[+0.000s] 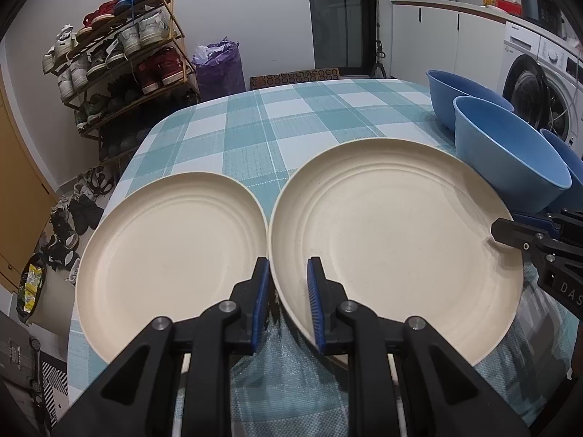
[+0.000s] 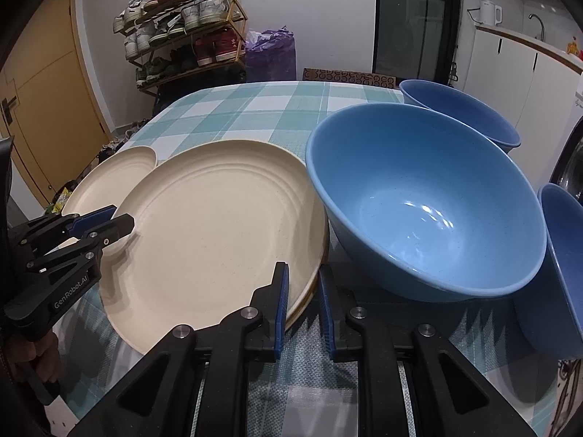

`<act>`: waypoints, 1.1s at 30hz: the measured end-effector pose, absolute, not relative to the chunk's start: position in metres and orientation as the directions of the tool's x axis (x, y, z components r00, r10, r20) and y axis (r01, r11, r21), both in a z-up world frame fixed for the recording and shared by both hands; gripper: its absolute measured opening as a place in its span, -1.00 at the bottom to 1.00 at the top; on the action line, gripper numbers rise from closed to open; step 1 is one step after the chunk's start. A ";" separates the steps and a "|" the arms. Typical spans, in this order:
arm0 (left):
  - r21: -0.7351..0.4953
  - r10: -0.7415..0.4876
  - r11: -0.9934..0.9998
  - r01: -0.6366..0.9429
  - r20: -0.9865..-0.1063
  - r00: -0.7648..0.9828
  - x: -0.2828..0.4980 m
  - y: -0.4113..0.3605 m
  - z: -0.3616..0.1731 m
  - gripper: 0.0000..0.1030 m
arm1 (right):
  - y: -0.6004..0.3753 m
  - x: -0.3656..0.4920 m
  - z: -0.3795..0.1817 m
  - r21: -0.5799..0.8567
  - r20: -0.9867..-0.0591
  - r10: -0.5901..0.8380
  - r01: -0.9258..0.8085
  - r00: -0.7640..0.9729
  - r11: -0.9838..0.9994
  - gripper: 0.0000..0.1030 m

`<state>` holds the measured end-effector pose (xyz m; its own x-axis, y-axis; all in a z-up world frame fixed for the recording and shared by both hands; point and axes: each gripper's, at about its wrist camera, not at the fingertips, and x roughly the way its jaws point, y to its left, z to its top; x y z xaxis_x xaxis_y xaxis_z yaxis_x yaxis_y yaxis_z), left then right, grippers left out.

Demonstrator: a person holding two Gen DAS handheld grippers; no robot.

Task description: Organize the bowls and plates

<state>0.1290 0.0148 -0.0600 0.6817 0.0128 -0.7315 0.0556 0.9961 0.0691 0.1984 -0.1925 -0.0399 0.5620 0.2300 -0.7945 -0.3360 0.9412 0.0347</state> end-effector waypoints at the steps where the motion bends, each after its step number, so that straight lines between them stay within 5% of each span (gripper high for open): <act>1: 0.071 0.013 0.996 0.056 -0.731 0.682 0.129 0.014 -0.060 -0.65 | -0.192 0.198 -0.041 0.025 -0.796 0.222 -0.336 0.563 0.941 -0.68; 27: 0.072 0.010 0.995 0.064 -0.733 0.680 0.128 0.014 -0.060 -0.53 | -0.184 0.197 -0.047 -0.065 -0.792 0.160 -0.342 0.589 0.937 -0.66; 31: 0.063 0.004 0.996 0.063 -0.737 0.676 0.128 0.014 -0.060 -0.32 | -0.184 0.197 -0.046 -0.056 -0.793 0.171 -0.349 0.585 0.935 -0.59; 33: 0.056 0.005 0.997 0.055 -0.742 0.671 0.129 0.014 -0.061 -0.05 | -0.184 0.195 -0.045 -0.039 -0.790 0.191 -0.358 0.583 0.933 -0.39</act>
